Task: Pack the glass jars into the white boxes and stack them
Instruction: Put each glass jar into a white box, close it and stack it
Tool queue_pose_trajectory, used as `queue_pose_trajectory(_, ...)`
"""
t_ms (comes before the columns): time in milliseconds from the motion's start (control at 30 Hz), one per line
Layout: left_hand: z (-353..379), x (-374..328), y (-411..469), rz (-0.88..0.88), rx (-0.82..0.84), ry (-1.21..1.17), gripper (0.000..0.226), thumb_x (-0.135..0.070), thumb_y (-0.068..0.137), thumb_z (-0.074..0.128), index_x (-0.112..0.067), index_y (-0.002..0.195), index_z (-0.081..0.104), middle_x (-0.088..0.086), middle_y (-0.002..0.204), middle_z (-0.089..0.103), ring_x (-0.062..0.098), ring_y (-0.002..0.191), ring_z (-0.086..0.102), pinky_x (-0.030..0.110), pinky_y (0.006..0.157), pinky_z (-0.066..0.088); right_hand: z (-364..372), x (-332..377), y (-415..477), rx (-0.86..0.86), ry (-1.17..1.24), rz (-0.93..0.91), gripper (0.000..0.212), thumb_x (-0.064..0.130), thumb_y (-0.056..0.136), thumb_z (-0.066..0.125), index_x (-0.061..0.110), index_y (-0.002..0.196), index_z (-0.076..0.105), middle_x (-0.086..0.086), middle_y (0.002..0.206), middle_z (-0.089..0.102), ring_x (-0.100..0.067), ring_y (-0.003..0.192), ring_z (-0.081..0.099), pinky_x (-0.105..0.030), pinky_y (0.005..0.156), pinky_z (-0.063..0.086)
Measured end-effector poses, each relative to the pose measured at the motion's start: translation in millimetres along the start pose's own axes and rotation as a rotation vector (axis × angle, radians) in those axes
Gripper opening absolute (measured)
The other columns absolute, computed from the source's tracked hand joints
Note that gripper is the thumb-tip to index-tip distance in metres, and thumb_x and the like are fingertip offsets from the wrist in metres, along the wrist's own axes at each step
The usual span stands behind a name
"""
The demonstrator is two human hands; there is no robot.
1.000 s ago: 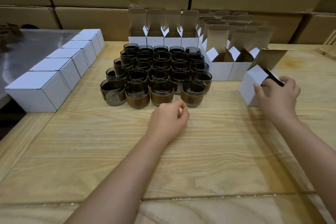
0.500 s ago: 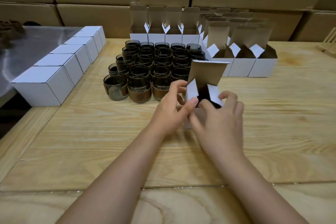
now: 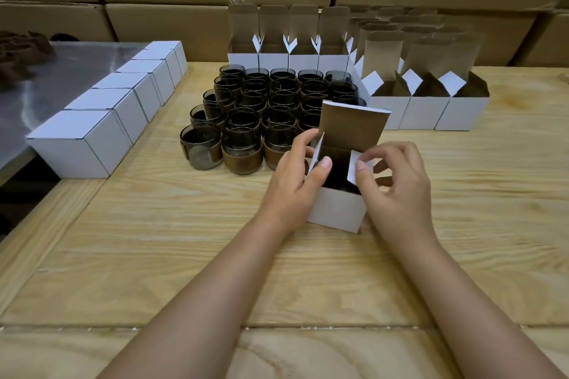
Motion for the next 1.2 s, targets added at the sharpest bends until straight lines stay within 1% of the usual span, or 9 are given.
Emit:
queue_pose_trajectory(200, 0.1, -2.1, 0.0, -0.005, 0.01, -0.001, 0.054, -0.06, 0.081, 0.034, -0.033, 0.128, 0.036, 0.001, 0.116, 0.059, 0.017, 0.11, 0.055, 0.043, 0.09, 0.046, 8.6, -11.3, 1.2, 0.175, 0.193, 0.095, 0.046, 0.061, 0.063, 0.062, 0.045, 0.103, 0.047, 0.023, 0.114, 0.049, 0.007, 0.098, 0.051, -0.004, 0.07, 0.042)
queue_pose_trajectory(367, -3.1, 0.2, -1.1, -0.007, -0.028, -0.034, 0.045, -0.056, 0.084, 0.034, -0.036, 0.124, 0.041, -0.008, 0.117, 0.059, 0.012, 0.111, 0.055, 0.046, 0.094, 0.045, 6.1, -16.6, 5.9, 0.174, 0.35, 0.124, 0.034, 0.042, 0.074, 0.049, 0.05, 0.106, 0.056, 0.022, 0.11, 0.059, 0.001, 0.094, 0.057, -0.015, 0.073, 0.048)
queue_pose_trajectory(500, -3.8, 4.2, -0.2, -0.036, -0.02, -0.146, 0.033, -0.045, 0.082, 0.042, -0.045, 0.115, 0.045, -0.015, 0.107, 0.062, 0.018, 0.104, 0.059, 0.053, 0.092, 0.046, 3.9, -27.9, 9.6, 0.257, 0.441, 0.127, 0.048, 0.012, 0.068, 0.04, 0.031, 0.101, 0.068, 0.009, 0.107, 0.067, -0.01, 0.103, 0.058, -0.021, 0.082, 0.045)
queue_pose_trajectory(600, -5.4, 1.7, -0.9, -0.001, -0.019, -0.18, 0.039, -0.039, 0.079, 0.047, -0.042, 0.118, 0.046, -0.025, 0.099, 0.06, 0.01, 0.089, 0.058, 0.047, 0.079, 0.049, 10.4, -37.2, 11.6, 0.345, 0.604, 0.227, 0.062, 0.01, 0.06, 0.04, 0.036, 0.109, 0.068, 0.0, 0.114, 0.064, -0.024, 0.106, 0.058, -0.034, 0.083, 0.046)
queue_pose_trajectory(733, -7.9, -1.8, -0.7, 0.051, -0.025, -0.21, 0.054, -0.034, 0.077, 0.053, -0.032, 0.13, 0.041, -0.031, 0.098, 0.058, 0.001, 0.085, 0.056, 0.031, 0.076, 0.047, 14.2, -45.5, 14.7, 0.386, 0.705, 0.308, 0.074, 0.01, 0.056, 0.04, 0.043, 0.119, 0.062, -0.005, 0.118, 0.061, -0.02, 0.096, 0.061, -0.033, 0.078, 0.046)
queue_pose_trajectory(900, -0.7, -0.5, -3.3, -0.069, 0.044, -0.418, 0.036, -0.034, 0.078, 0.061, -0.025, 0.11, 0.048, -0.009, 0.084, 0.067, 0.012, 0.077, 0.064, 0.03, 0.063, 0.055, 5.5, -59.1, 19.8, 0.327, 0.744, 0.371, 0.073, 0.012, 0.055, 0.037, 0.035, 0.12, 0.062, -0.007, 0.112, 0.062, -0.019, 0.088, 0.061, -0.026, 0.069, 0.048)
queue_pose_trajectory(1000, 2.5, 0.6, -5.6, -0.122, 0.066, -0.357, 0.047, -0.047, 0.069, 0.063, -0.026, 0.107, 0.045, 0.002, 0.093, 0.067, 0.019, 0.088, 0.066, 0.039, 0.072, 0.057, 2.2, -64.4, 20.9, 0.312, 0.785, 0.394, 0.071, 0.012, 0.055, 0.036, 0.031, 0.118, 0.064, -0.002, 0.101, 0.065, -0.017, 0.083, 0.061, -0.028, 0.068, 0.046)
queue_pose_trajectory(1100, 8.2, -0.4, -8.0, -0.128, 0.15, -0.232, 0.06, -0.056, 0.063, 0.067, -0.037, 0.111, 0.036, -0.006, 0.104, 0.063, 0.009, 0.098, 0.063, 0.03, 0.083, 0.052, 2.8, -67.0, 19.8, 0.303, 0.757, 0.391, 0.067, 0.013, 0.06, 0.036, 0.031, 0.119, 0.064, -0.002, 0.104, 0.064, -0.017, 0.086, 0.061, -0.03, 0.072, 0.046)
queue_pose_trajectory(1200, 14.8, -1.1, -9.8, -0.114, 0.22, -0.177, 0.075, -0.052, 0.058, 0.078, -0.042, 0.117, 0.031, -0.011, 0.111, 0.055, 0.011, 0.105, 0.059, 0.039, 0.089, 0.053, 2.3, -65.2, 20.4, 0.314, 0.731, 0.362, 0.059, 0.015, 0.071, 0.039, 0.03, 0.123, 0.061, 0.002, 0.104, 0.067, -0.016, 0.092, 0.064, -0.029, 0.075, 0.049)
Point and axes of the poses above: each hand's wrist, its own y-axis towards the middle knuckle, its own z-axis out of the palm, x = y × z, the point moved 8 cm from there along y, towards the middle knuckle
